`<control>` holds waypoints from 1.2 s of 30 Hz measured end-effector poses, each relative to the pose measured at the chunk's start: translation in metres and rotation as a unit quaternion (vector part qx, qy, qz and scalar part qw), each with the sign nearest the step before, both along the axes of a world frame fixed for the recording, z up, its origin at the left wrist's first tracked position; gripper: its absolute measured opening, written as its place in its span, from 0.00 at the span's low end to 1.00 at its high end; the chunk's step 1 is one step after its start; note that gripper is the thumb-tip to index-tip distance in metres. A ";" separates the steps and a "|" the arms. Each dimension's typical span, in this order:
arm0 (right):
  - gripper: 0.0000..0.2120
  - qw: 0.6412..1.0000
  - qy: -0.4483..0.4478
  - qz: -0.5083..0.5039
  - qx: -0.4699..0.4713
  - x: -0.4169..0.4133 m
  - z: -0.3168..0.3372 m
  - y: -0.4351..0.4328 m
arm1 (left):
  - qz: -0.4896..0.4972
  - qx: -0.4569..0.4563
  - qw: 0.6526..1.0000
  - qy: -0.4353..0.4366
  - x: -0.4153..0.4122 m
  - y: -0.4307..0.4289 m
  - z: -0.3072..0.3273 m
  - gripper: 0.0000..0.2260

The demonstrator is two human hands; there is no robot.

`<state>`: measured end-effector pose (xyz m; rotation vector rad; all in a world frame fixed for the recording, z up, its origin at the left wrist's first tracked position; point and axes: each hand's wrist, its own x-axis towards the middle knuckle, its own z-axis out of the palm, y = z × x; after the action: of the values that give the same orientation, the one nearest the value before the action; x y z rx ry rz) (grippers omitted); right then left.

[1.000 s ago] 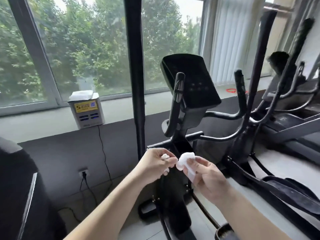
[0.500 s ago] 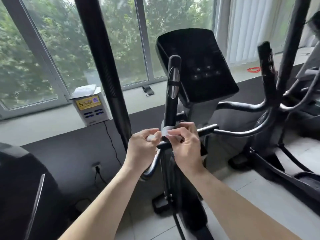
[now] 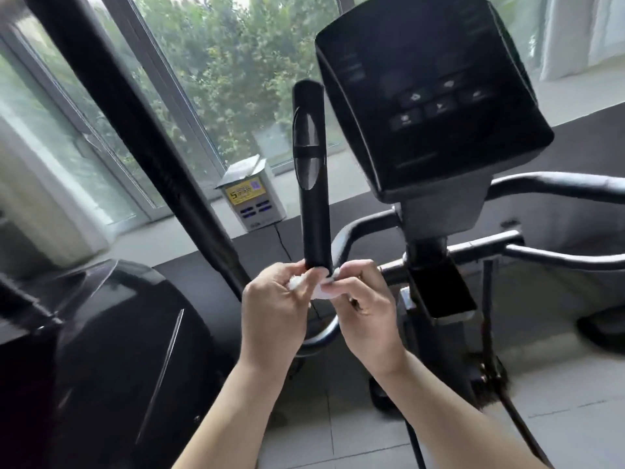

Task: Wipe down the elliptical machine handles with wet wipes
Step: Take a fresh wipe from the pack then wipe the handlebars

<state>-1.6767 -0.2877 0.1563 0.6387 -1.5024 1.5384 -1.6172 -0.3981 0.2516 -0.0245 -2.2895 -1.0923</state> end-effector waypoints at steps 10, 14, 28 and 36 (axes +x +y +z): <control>0.09 0.972 -0.192 0.098 -0.089 -0.051 -0.043 0.014 | 0.042 -0.057 0.995 -0.066 0.000 0.003 0.019 0.12; 0.04 0.908 -0.320 0.158 -0.219 -0.055 -0.011 0.012 | 0.050 -0.076 0.993 -0.077 -0.001 0.005 0.024 0.15; 0.11 0.930 -0.292 0.138 -0.172 -0.060 0.014 0.011 | 0.072 -0.085 0.989 -0.102 -0.001 0.011 0.030 0.05; 0.02 0.861 -0.398 0.084 -0.305 -0.111 -0.006 -0.007 | 0.073 -0.090 0.986 -0.120 -0.002 0.012 0.033 0.06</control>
<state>-1.7881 -0.2948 0.1504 -0.3050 -1.3767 2.4416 -1.6187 -0.3859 0.2845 0.2108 -2.5535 -0.8494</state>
